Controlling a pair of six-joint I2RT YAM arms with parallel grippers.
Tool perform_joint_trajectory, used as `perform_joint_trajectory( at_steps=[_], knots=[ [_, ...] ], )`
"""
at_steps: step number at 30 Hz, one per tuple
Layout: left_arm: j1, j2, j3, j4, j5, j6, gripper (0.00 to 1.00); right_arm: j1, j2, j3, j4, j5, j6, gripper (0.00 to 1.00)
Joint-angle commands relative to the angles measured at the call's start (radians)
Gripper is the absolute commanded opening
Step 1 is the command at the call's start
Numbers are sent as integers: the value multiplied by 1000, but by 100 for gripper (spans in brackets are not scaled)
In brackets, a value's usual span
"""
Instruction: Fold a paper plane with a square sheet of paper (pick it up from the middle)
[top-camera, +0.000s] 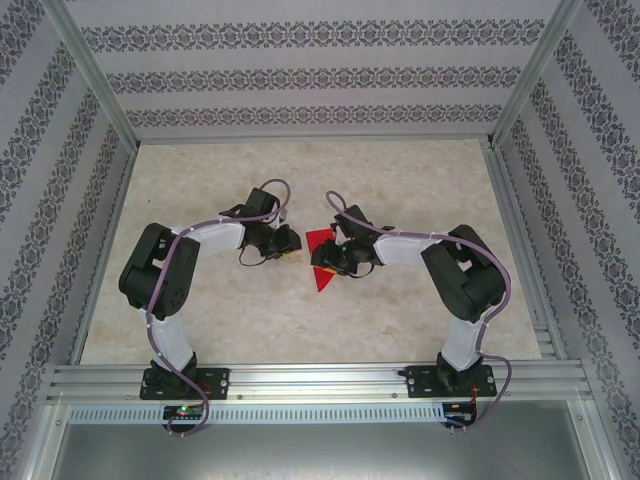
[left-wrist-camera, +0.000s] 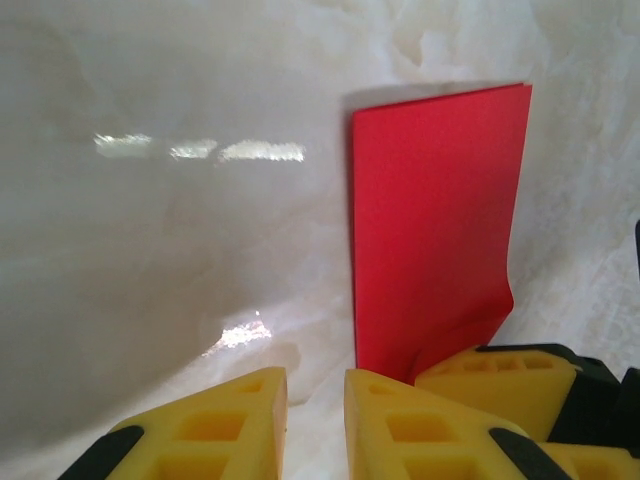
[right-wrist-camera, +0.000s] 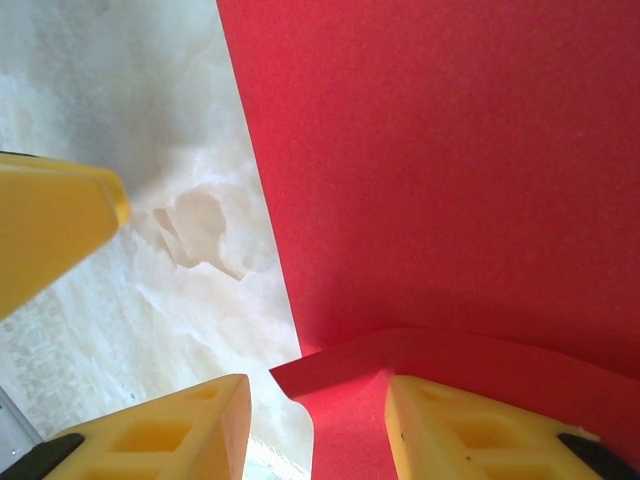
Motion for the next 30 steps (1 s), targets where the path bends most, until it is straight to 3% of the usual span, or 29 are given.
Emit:
perform_joint_trajectory(
  at_steps=[1,11,16,30],
  knots=[
    [-17,-29,-15,78,61,-21,22,-20,7,-45,-29,36,-28,41],
    [-49,-38,-41,114,84,-43,18,-35,0,-69,-26,42,-28,34],
    [-64,-48,-51,124,92,-53,17,-35,8,-66,-39,45,-29,23],
    [-120,-19,-38,153,121,-68,8,-36,28,-47,-81,62,-39,1]
  ],
)
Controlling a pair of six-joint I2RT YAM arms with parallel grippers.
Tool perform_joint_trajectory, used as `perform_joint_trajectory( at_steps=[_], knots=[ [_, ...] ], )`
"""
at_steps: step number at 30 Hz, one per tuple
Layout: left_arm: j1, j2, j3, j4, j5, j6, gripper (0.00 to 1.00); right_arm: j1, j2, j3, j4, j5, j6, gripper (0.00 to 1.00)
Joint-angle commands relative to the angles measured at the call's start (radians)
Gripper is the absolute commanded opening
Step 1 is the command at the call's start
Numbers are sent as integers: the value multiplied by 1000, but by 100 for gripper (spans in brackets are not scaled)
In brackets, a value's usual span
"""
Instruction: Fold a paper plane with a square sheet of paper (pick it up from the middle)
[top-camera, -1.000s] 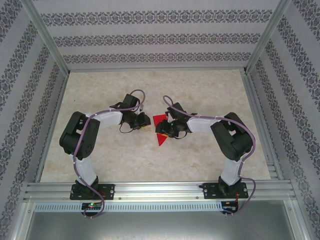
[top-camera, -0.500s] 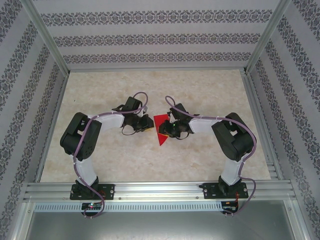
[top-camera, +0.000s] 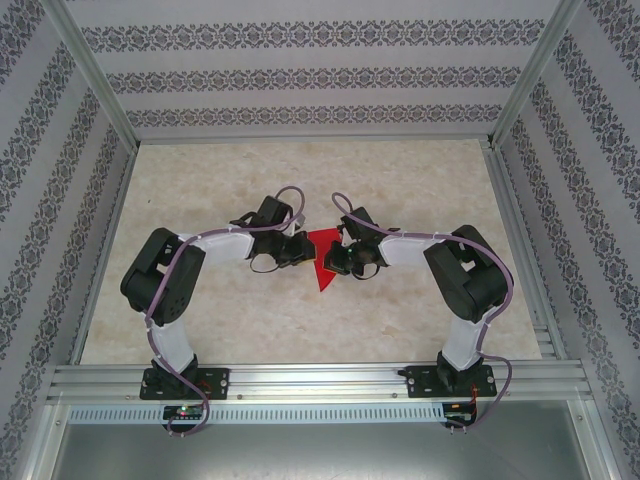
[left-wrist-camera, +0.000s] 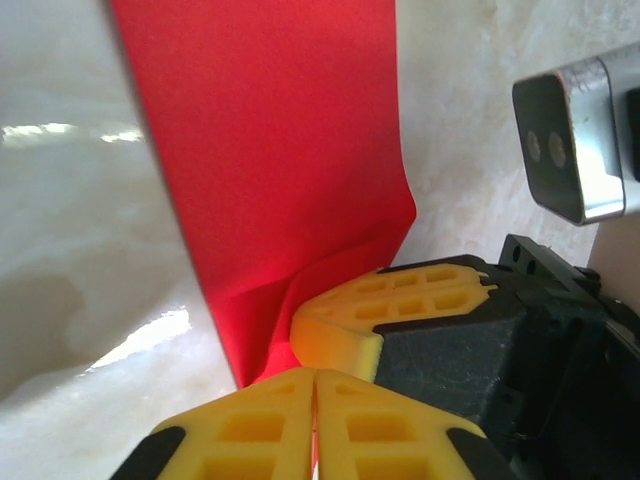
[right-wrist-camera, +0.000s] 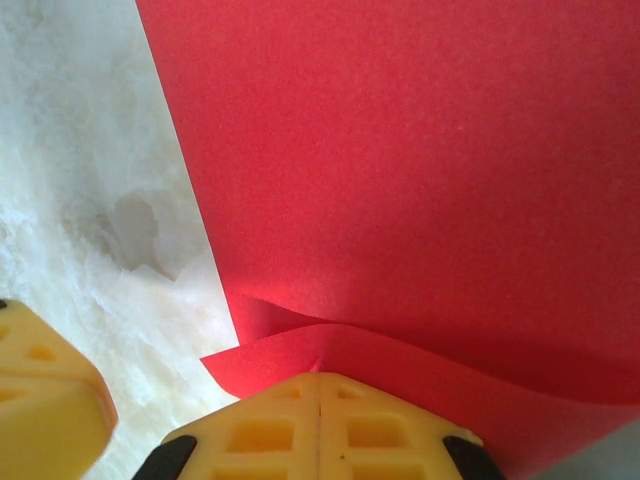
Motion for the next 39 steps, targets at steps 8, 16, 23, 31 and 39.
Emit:
perform_joint_trajectory(
  at_steps=[8,16,23,31,39],
  knots=[
    [-42,48,42,25,20,-3,2,-8,41,-9,-80,52,-12,0],
    [-46,93,59,-5,-38,3,0,-8,38,-9,-76,48,-9,0],
    [-46,117,63,-31,-85,13,0,-10,21,-24,-35,27,5,0],
    [-48,127,69,-57,-120,29,0,-13,6,-23,-30,19,0,0],
    [-58,146,71,-122,-156,42,0,8,-94,-73,101,-54,1,3]
  ],
)
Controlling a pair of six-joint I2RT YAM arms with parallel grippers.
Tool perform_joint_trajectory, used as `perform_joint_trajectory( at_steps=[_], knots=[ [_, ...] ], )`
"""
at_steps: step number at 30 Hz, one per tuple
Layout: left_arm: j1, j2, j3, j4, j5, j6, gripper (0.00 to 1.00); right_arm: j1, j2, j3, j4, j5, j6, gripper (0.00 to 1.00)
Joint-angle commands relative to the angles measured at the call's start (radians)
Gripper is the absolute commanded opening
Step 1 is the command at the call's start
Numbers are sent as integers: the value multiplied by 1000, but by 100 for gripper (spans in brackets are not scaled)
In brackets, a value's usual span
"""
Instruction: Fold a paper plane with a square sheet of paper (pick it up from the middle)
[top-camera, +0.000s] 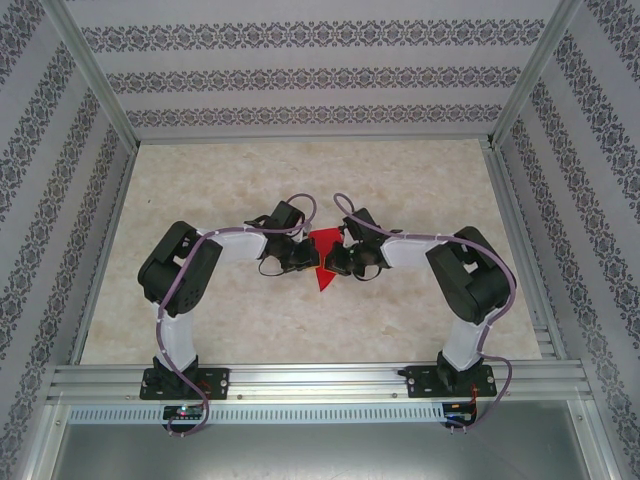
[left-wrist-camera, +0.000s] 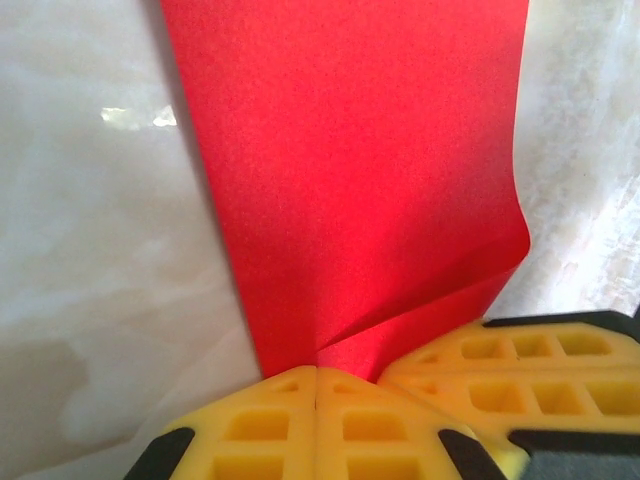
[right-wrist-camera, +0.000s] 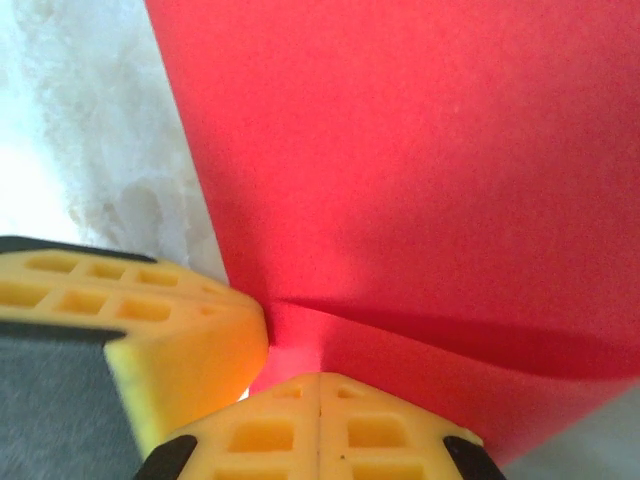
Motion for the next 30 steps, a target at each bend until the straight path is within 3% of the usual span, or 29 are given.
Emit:
perform_joint_trajectory(
  at_steps=[1,13,30],
  knots=[
    [-12,37,2,-68,-62,24,0,20,-68,-38,77,-42,3,3],
    [-16,24,-47,-49,-75,1,0,86,-74,-110,126,-54,58,3],
    [-16,24,-36,-65,-102,5,0,90,-60,-134,115,-32,37,3]
  ],
)
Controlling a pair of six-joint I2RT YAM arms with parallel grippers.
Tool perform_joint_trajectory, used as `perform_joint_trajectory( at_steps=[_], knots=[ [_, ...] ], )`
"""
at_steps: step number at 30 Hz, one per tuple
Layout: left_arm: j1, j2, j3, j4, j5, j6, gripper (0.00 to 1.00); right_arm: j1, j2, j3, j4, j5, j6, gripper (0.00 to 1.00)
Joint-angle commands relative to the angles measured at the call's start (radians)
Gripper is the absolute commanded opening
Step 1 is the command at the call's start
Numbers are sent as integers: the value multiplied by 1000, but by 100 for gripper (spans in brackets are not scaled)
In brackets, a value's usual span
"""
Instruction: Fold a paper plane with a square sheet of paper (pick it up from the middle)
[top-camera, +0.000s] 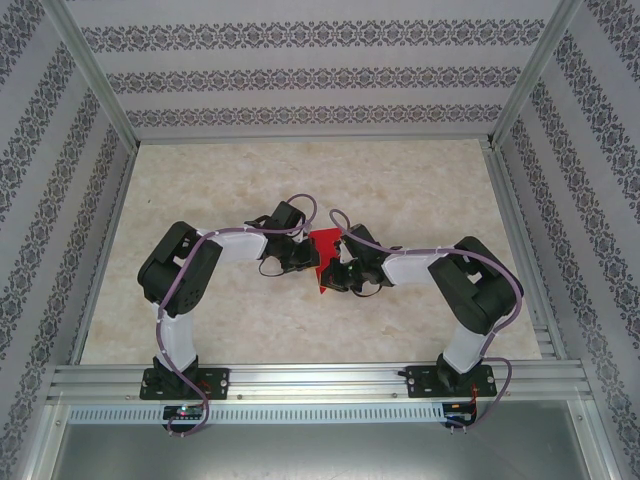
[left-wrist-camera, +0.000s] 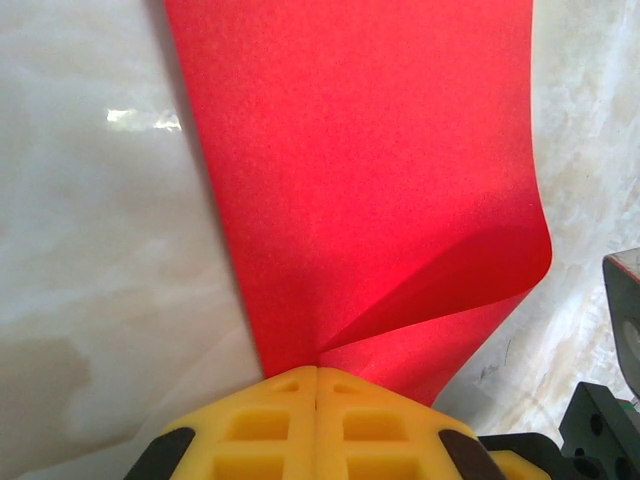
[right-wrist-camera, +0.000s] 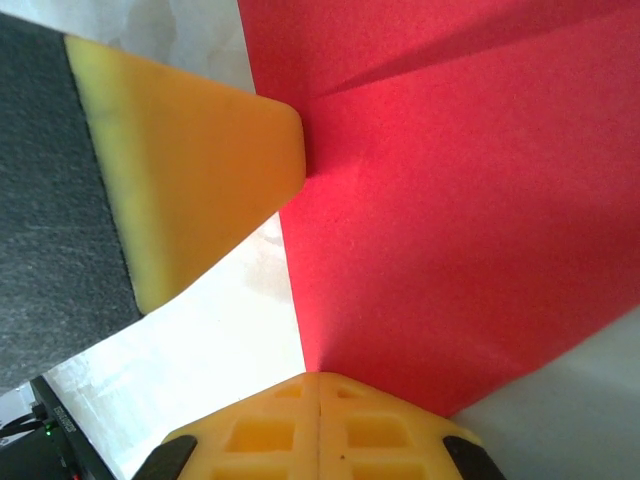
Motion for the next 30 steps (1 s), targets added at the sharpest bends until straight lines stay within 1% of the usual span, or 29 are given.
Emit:
perform_joint_trajectory(
  at_steps=[1,6,14,20,25,28,30],
  knots=[
    [-14,25,-30,-70,-95,7,0,10,-22,-5,-4,10,-11,3],
    [-13,25,-29,-71,-94,6,0,23,-55,-5,-18,0,-22,3],
    [-14,25,-25,-74,-94,8,0,43,-7,-29,-24,17,-5,3],
    [-14,24,-22,-78,-96,10,0,44,-5,-34,-82,40,-23,3],
    [-14,22,-24,-77,-97,12,0,37,-75,-5,-85,44,-26,3],
    [-16,22,-24,-77,-97,13,0,14,-137,16,-80,78,-28,3],
    [-16,21,-24,-77,-95,15,0,-16,-145,27,-87,109,-33,3]
  ],
)
